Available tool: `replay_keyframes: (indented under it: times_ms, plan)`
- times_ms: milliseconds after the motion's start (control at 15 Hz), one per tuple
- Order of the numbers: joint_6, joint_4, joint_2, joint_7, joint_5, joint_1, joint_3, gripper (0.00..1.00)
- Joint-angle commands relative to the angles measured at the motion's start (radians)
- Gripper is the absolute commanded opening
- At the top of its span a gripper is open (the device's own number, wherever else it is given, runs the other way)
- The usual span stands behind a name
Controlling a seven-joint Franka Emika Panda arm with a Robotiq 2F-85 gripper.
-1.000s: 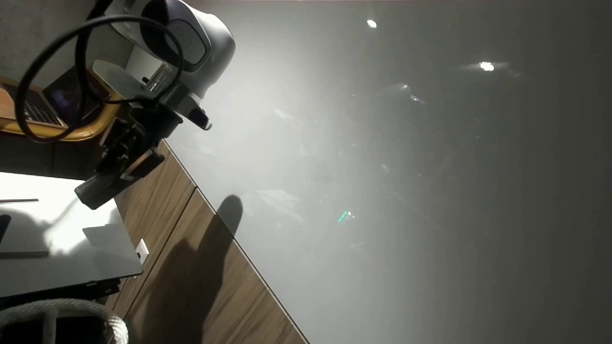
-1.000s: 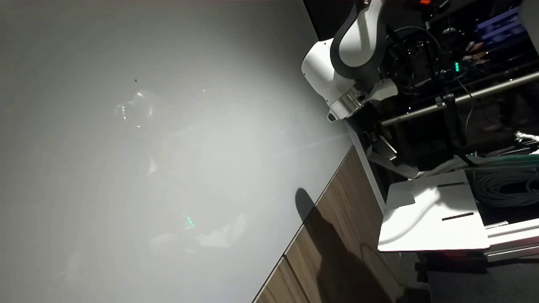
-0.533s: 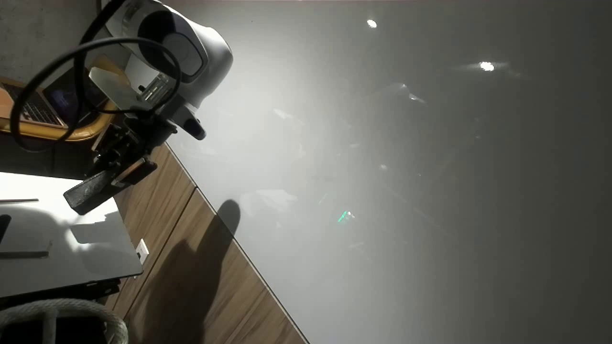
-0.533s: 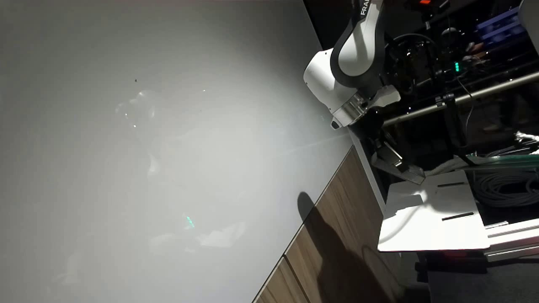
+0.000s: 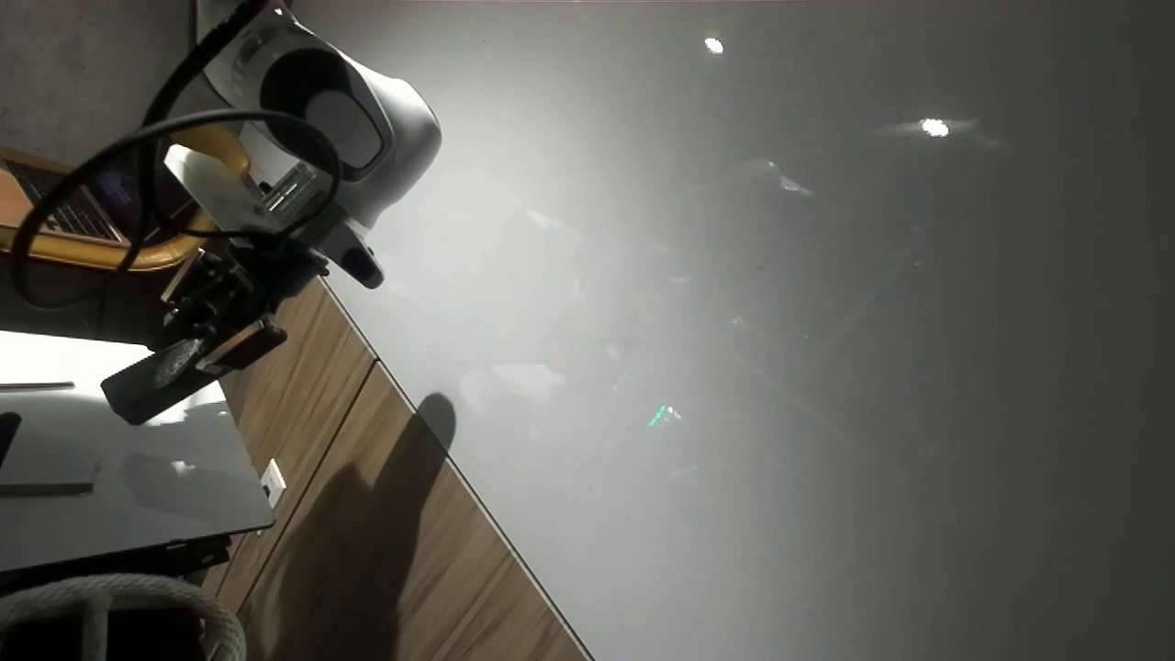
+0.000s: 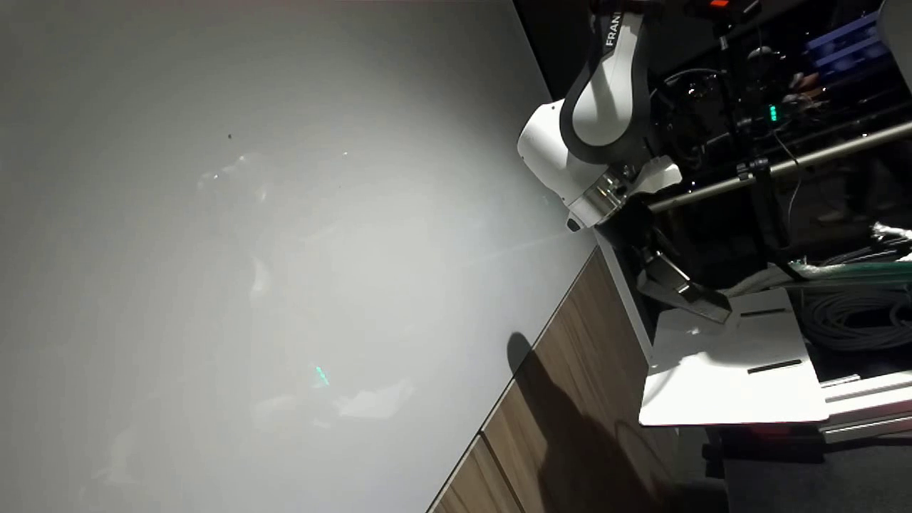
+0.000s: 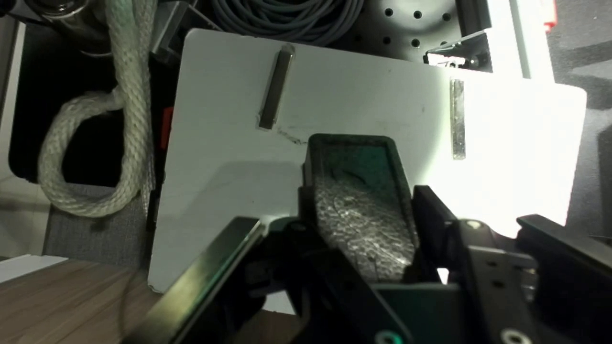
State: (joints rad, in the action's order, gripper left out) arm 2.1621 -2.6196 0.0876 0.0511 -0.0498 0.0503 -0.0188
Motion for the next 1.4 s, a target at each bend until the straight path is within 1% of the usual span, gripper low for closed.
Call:
replay_keyframes:
  times_ms: [0, 600, 1333]
  plan:
    - [0.014, 0.011, -0.029, 0.023, 0.035, -0.004, -0.002, 0.28]
    - [0.004, 0.018, -0.057, 0.031, 0.075, -0.005, -0.004, 0.28]
    - [0.000, 0.020, -0.060, 0.032, 0.074, -0.007, -0.002, 0.28]
